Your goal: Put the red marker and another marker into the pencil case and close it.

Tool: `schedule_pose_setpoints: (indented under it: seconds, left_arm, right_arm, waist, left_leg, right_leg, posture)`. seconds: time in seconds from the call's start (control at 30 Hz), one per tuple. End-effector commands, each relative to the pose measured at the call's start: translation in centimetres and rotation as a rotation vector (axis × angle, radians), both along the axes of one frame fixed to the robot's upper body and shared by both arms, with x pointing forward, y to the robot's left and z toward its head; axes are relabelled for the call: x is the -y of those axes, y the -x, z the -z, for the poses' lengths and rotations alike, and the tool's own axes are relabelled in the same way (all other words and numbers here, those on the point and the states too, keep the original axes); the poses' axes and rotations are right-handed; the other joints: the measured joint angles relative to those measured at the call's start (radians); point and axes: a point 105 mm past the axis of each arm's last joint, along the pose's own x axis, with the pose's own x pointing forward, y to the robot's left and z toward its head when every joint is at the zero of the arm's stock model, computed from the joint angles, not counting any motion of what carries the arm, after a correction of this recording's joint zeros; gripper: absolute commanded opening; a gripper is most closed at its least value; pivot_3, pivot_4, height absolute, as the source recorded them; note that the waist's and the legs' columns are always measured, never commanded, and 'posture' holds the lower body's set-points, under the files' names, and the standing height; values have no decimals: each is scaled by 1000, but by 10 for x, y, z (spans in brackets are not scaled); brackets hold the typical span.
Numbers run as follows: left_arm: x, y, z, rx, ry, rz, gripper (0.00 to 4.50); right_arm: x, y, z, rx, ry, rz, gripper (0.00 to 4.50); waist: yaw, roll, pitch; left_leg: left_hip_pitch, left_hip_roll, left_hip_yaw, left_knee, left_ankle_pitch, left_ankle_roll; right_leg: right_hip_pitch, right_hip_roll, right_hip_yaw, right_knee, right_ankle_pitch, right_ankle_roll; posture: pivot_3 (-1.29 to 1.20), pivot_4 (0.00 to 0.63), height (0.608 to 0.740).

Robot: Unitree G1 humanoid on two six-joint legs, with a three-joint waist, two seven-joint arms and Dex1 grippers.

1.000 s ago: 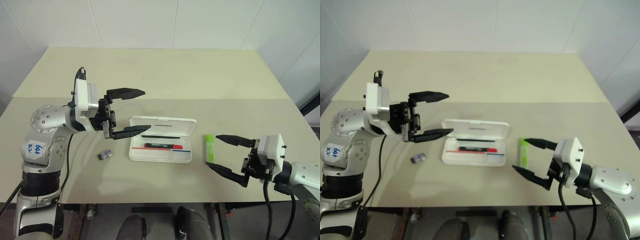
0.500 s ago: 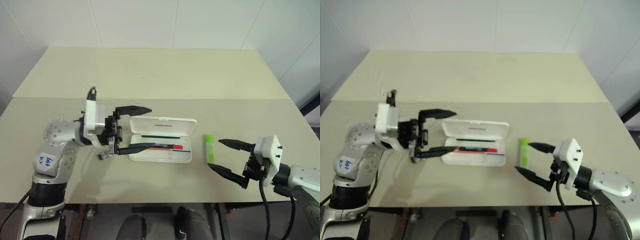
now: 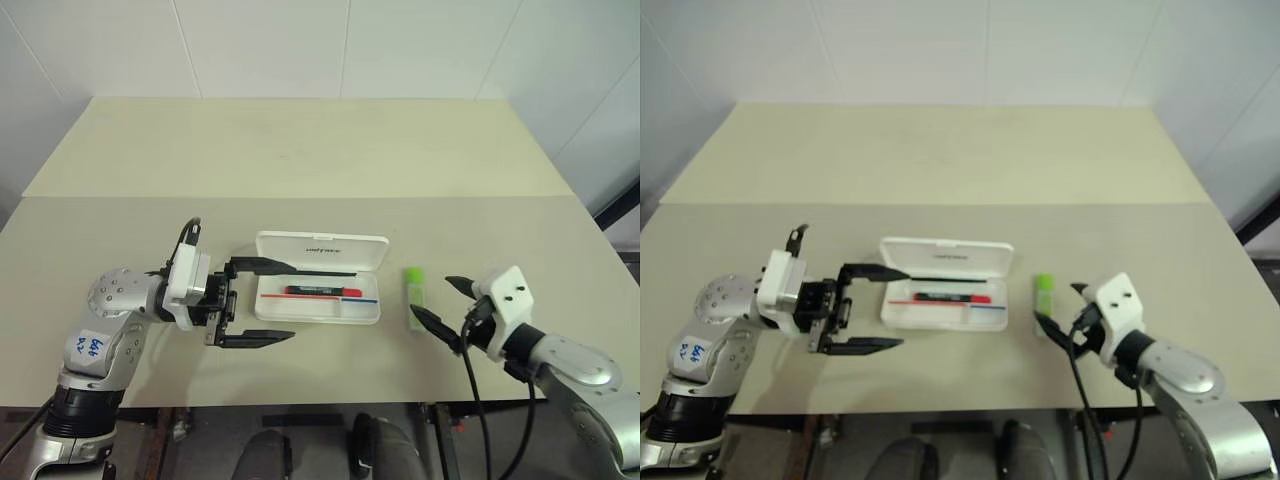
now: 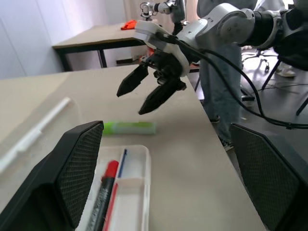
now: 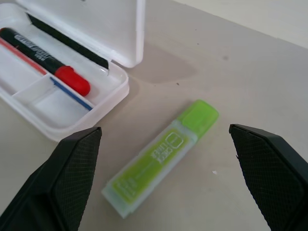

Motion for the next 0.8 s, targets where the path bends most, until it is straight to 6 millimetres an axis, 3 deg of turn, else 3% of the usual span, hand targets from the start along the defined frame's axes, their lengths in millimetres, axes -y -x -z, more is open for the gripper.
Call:
schedule_pose_setpoints:
  seconds: [0.03, 0.8]
  left_arm:
    - [-1, 4, -4, 29, 4, 20, 4447]
    - [6, -3, -5, 53, 42, 59, 4447]
  right_arm:
    - [-3, -3, -7, 27, 5, 30, 4500]
    - [-6, -11, 8, -64, -11, 123, 4500]
  waist:
    - [0, 0, 0]
    - [-2, 0, 0]
  left_leg:
    - [0, 0, 0, 0, 0, 0]
    - [-1, 0, 0, -2, -1, 1]
  right_leg:
    - [0, 0, 0, 0, 0, 0]
    - [0, 0, 0, 0, 0, 1]
  posture:
    - [0, 150, 740]
    - [0, 150, 740]
